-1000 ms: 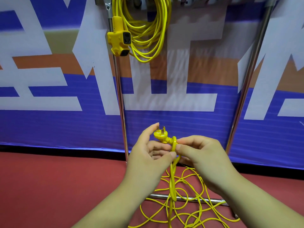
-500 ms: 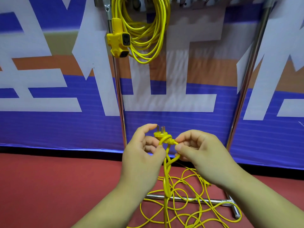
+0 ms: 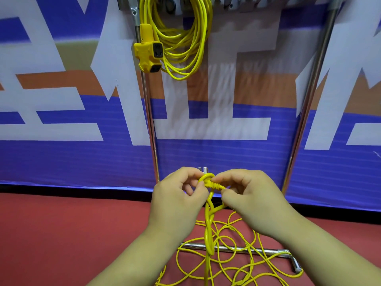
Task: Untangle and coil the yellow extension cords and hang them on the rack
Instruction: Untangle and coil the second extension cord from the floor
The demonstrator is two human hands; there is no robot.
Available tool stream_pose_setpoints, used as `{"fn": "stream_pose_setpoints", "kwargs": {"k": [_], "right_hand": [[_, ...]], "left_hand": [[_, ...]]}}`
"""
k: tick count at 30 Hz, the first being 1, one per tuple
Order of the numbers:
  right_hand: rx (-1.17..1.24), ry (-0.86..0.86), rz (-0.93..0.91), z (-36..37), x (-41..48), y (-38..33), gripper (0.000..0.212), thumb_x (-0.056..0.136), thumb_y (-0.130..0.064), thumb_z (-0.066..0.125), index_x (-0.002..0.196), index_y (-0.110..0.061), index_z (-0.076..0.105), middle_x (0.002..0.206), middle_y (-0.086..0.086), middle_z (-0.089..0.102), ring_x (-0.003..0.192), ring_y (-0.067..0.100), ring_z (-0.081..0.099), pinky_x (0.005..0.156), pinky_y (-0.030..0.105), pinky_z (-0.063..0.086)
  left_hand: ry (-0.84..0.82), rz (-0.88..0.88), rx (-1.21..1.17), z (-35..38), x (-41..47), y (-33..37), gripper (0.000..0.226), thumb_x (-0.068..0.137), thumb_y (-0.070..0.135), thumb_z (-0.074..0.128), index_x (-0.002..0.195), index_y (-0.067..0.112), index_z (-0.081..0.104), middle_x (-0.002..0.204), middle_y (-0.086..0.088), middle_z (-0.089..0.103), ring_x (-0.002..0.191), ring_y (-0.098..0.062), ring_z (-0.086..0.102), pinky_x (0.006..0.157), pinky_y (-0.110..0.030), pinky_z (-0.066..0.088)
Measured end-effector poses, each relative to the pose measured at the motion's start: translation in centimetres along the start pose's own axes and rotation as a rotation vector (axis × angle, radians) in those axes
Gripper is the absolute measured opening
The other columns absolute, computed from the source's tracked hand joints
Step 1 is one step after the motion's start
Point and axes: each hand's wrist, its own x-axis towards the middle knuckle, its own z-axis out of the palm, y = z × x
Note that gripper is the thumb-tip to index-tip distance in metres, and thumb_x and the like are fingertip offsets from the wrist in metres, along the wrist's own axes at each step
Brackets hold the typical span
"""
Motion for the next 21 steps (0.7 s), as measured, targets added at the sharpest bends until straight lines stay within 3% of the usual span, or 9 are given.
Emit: {"fn": "stream_pose_setpoints", "kwargs": {"k": [4, 8, 12, 14, 18, 21], "right_hand": [[0.015, 0.054, 0.021, 0.0, 0.2, 0.0, 0.014, 0.074, -0.027, 0.084, 0.084, -0.031, 0.076, 0.060, -0.011, 0.065, 0.050, 0.002, 0.051, 0.054, 0.017, 0.041], [-0.029, 0.041, 0.009, -0.2, 0.3, -0.1, 0.010, 0.076, -0.029, 0.084, 0.083, -0.029, 0.076, 0.060, -0.022, 0.065, 0.052, 0.000, 0.057, 0.053, 0.012, 0.040], [-0.025, -0.044, -0.062, -1.3, 0.4, -0.2, 0.006, 0.082, -0.025, 0.080, 0.083, -0.027, 0.075, 0.059, -0.019, 0.065, 0.053, 0.001, 0.057, 0.052, 0.012, 0.039], [0.012, -0.105, -0.079, -1.8, 0.4, -0.1, 0.006, 0.083, -0.023, 0.079, 0.085, -0.026, 0.075, 0.068, -0.013, 0.072, 0.060, 0.004, 0.065, 0.058, 0.022, 0.049], [0.185, -0.185, -0.050, -2.5, 0.5, 0.4, 0.009, 0.081, -0.014, 0.078, 0.089, -0.014, 0.075, 0.079, 0.003, 0.077, 0.071, 0.015, 0.072, 0.066, 0.027, 0.056], [0.282, -0.226, -0.022, -2.8, 0.7, 0.8, 0.021, 0.076, -0.018, 0.078, 0.093, -0.006, 0.074, 0.085, 0.011, 0.077, 0.078, 0.028, 0.073, 0.072, 0.034, 0.058]], "left_hand": [[-0.024, -0.010, -0.018, 0.0, -0.1, 0.0, 0.028, 0.080, 0.007, 0.072, 0.078, 0.034, 0.069, 0.074, 0.008, 0.066, 0.064, -0.013, 0.057, 0.055, -0.017, 0.046], [-0.038, -0.015, -0.002, -0.4, 0.2, 0.0, 0.028, 0.079, 0.007, 0.074, 0.076, 0.035, 0.071, 0.070, 0.009, 0.067, 0.060, -0.009, 0.057, 0.055, -0.015, 0.046], [-0.004, -0.053, -0.061, -1.1, 0.9, -0.3, 0.023, 0.078, 0.005, 0.074, 0.077, 0.028, 0.073, 0.071, 0.007, 0.070, 0.062, -0.013, 0.062, 0.057, -0.019, 0.050], [-0.013, -0.082, -0.091, -1.3, 1.2, -0.6, 0.025, 0.080, 0.002, 0.074, 0.077, 0.027, 0.074, 0.071, 0.004, 0.072, 0.067, -0.019, 0.065, 0.058, -0.020, 0.052], [-0.117, -0.132, -0.200, -1.4, 1.5, -0.8, 0.018, 0.084, 0.000, 0.074, 0.082, 0.017, 0.075, 0.077, -0.002, 0.074, 0.075, -0.022, 0.068, 0.065, -0.020, 0.053], [-0.204, -0.156, -0.277, -1.7, 1.8, -1.2, 0.016, 0.086, -0.001, 0.071, 0.087, 0.014, 0.076, 0.080, -0.004, 0.075, 0.076, -0.018, 0.069, 0.066, -0.019, 0.051]]}}
